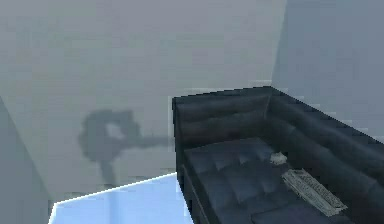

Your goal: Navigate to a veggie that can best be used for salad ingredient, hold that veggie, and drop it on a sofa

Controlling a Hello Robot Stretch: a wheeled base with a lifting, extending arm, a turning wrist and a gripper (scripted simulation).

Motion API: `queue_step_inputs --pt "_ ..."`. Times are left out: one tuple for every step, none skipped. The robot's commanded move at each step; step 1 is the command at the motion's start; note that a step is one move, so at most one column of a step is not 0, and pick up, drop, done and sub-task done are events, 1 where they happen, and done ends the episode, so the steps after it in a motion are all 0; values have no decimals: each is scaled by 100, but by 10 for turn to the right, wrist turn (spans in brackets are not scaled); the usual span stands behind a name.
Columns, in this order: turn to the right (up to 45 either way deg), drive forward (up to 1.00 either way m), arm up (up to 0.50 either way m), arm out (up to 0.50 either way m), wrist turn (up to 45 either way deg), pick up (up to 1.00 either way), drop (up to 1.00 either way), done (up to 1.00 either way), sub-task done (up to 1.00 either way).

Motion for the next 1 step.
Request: queue_step_inputs --pt "0 0 0 0 360 0 0 0 0"
